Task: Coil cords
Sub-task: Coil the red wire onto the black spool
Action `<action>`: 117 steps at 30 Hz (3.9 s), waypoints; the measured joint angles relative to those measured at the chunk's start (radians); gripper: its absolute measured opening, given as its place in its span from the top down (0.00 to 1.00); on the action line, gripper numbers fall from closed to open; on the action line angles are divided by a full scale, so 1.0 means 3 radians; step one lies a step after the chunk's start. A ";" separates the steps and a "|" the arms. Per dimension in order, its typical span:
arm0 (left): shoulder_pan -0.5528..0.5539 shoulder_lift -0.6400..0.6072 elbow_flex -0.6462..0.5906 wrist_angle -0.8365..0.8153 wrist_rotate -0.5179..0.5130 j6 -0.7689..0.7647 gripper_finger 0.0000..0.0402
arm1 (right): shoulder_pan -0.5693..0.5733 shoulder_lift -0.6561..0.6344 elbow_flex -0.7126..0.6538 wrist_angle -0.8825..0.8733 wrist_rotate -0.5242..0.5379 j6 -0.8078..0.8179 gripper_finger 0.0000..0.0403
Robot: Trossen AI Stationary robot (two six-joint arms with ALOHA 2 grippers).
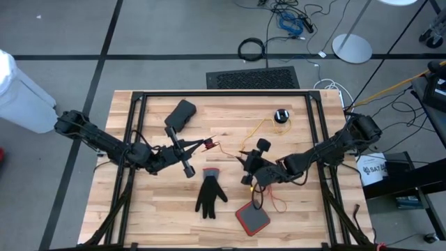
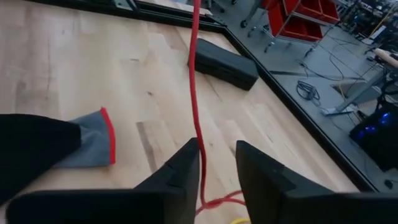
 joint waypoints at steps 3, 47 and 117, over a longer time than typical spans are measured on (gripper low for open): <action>0.0000 0.0000 0.0000 0.0000 -0.0001 0.0000 1.00 | -0.0028 0.0000 0.0000 0.0002 -0.0005 -0.0015 0.84; 0.0234 0.0248 -0.0003 -0.0226 -0.0286 0.0255 1.00 | -0.0360 0.0904 0.1162 0.0452 -0.0923 -0.0653 1.00; 0.0241 0.0250 -0.0004 0.0074 0.0408 -0.0541 1.00 | -0.0351 0.0427 0.1162 -0.0418 -0.0084 -0.0499 1.00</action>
